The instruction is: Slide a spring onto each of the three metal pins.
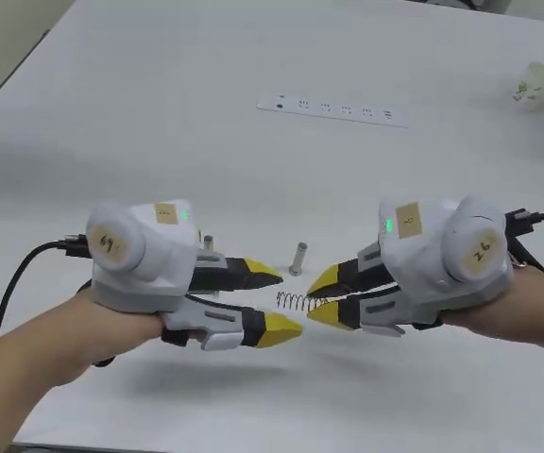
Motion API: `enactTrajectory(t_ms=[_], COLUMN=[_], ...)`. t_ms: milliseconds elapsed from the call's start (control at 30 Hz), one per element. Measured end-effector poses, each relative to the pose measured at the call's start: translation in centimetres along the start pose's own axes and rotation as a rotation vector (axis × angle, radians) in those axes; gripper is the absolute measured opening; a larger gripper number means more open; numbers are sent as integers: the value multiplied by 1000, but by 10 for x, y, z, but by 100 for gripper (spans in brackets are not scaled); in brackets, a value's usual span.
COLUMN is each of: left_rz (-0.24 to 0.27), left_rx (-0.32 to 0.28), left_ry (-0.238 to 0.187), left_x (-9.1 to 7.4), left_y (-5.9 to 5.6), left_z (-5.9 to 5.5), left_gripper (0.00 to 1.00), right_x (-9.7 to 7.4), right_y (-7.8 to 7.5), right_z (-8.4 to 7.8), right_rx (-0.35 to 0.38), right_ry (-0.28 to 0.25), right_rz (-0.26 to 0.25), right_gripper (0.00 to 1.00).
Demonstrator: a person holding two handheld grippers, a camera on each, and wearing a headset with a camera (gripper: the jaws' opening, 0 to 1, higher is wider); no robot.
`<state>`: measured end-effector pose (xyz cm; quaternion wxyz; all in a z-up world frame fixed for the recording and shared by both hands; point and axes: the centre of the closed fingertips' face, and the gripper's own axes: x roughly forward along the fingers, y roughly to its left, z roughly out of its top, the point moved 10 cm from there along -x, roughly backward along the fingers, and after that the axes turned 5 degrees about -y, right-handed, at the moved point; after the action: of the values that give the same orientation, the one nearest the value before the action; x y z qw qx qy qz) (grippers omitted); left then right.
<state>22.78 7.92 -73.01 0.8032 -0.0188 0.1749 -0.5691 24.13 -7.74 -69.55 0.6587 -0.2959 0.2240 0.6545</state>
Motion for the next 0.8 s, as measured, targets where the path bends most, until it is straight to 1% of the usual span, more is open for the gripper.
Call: enactTrajectory(t_ms=[100, 200, 433, 533, 800], left_rz=[-11, -23, -35, -31, -60], left_rx=[10, 18, 23, 27, 67], left_ry=[-2, -3, -2, -5, -5], left_x=[2, 3, 5, 5, 5], left_y=[0, -1, -3, -3, -4], left_z=[1, 3, 3, 3, 3], left_gripper=[25, 18, 9, 6, 3], right_x=[0, 0, -2, -1, -2], right_y=[0, 0, 0, 1, 3], right_z=[2, 2, 1, 1, -1], right_rx=[-5, -5, -3, -4, 2], right_ry=[-3, -5, -4, -3, -7], right_rz=[4, 9, 10, 15, 17], right_gripper=[8, 8, 8, 8, 8])
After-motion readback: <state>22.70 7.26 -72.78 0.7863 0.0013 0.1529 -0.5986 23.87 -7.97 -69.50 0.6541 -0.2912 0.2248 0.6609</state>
